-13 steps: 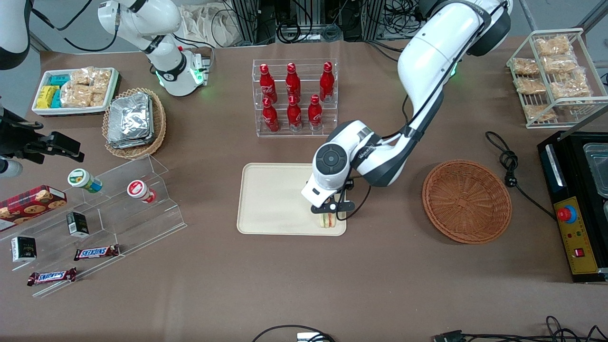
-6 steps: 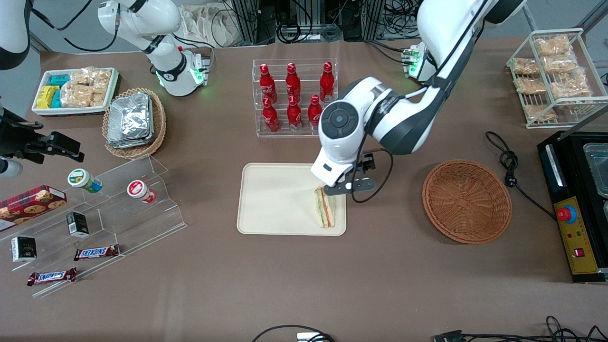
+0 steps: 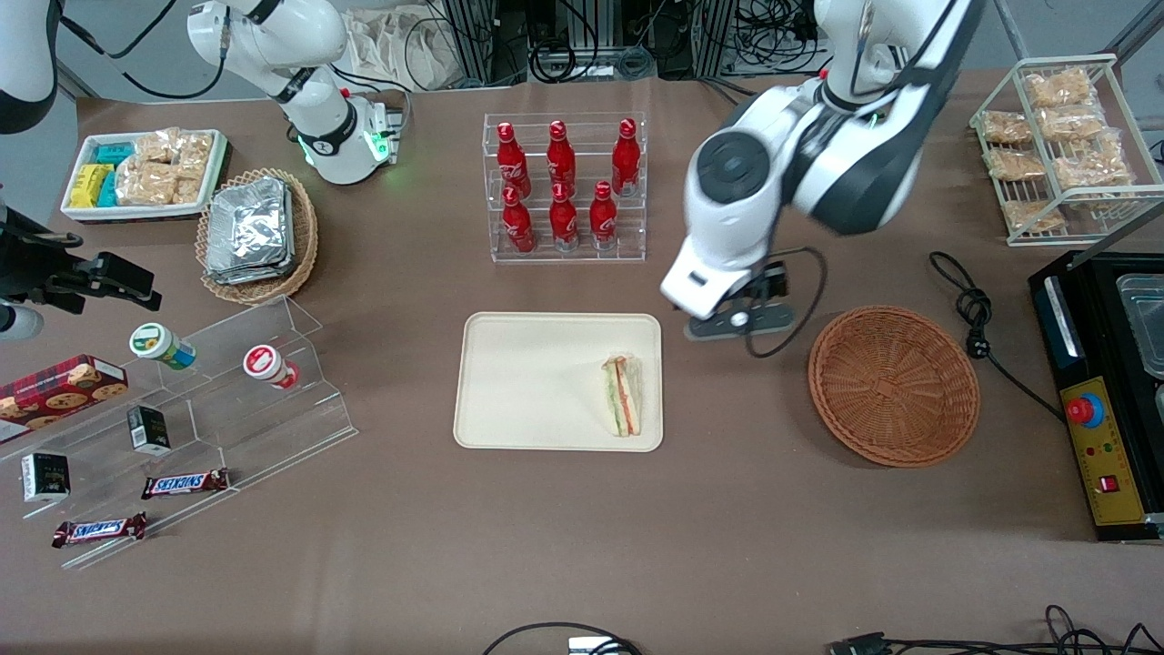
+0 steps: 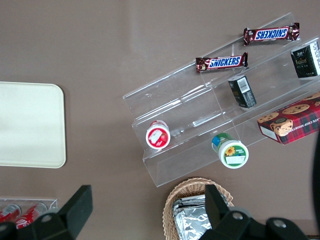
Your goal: Place sandwich from basket to tray
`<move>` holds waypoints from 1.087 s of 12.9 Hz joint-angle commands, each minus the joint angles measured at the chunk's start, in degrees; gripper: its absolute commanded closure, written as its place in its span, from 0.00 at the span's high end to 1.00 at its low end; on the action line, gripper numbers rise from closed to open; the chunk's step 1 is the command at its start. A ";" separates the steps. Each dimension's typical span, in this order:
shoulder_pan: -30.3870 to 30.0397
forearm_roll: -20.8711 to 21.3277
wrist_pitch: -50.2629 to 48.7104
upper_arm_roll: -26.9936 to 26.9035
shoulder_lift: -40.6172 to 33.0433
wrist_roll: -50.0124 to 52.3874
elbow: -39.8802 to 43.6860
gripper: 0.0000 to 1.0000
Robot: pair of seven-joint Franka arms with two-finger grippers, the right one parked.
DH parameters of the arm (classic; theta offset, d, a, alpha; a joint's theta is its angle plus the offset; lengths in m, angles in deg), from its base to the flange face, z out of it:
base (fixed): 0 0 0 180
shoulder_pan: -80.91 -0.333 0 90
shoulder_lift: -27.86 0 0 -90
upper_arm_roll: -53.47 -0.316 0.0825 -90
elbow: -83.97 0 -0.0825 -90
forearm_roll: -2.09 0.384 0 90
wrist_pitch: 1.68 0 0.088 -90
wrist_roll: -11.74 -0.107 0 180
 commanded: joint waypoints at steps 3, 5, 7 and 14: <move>-14.52 -4.00 -3.71 0.17 -8.71 -22.38 -2.82 1.00; -19.70 -4.00 -5.39 0.08 -8.10 -29.76 0.16 1.00; -24.28 -3.91 -4.95 0.08 -7.13 -32.88 1.74 1.00; -24.91 -7.52 -10.75 -0.70 0.07 -28.68 11.76 1.00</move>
